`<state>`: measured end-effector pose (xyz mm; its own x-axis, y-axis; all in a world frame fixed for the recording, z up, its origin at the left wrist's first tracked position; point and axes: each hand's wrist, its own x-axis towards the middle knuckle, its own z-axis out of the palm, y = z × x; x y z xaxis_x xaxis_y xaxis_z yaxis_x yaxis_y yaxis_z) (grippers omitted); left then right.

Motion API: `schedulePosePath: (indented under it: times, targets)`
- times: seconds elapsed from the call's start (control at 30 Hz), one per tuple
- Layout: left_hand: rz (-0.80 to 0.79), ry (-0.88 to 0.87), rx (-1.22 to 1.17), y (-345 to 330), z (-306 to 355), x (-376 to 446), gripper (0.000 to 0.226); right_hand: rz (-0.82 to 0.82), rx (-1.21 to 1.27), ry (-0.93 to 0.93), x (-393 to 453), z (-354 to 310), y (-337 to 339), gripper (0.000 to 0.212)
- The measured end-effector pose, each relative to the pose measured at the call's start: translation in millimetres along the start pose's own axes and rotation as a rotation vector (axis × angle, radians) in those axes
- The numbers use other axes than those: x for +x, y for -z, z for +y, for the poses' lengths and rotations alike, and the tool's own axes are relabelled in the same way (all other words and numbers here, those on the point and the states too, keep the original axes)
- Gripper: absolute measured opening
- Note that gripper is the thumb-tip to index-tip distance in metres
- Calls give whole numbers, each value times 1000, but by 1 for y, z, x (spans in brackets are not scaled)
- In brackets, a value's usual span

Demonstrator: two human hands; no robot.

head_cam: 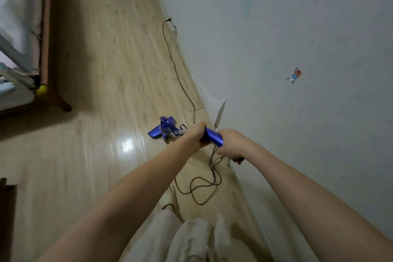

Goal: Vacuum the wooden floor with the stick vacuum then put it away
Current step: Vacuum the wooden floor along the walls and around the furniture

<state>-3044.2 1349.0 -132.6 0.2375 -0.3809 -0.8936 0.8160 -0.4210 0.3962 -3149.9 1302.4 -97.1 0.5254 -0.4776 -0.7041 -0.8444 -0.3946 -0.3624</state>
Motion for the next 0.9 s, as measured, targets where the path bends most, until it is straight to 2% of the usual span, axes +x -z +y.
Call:
schedulePosePath:
  times: [0.17, 0.4, 0.6, 0.7, 0.9]
  targets:
    - [61, -60, 41, 42, 47, 40, 39, -15, 61, 19, 53, -46, -10, 37]
    - [148, -218, 218, 112, 107, 86, 6, -105, 370, 20, 113, -123, -38, 33]
    - [180, -258, 310, 170, 154, 102, 11, -91, 599, -26, 144, -194, -68, 29]
    - [189, -257, 311, 191, 164, 101, 4, -90, 608, -14, 147, -215, -76, 30]
    - [178, -246, 308, 207, 146, 79, 16, -117, 560, 1, 119, -217, -86, 34]
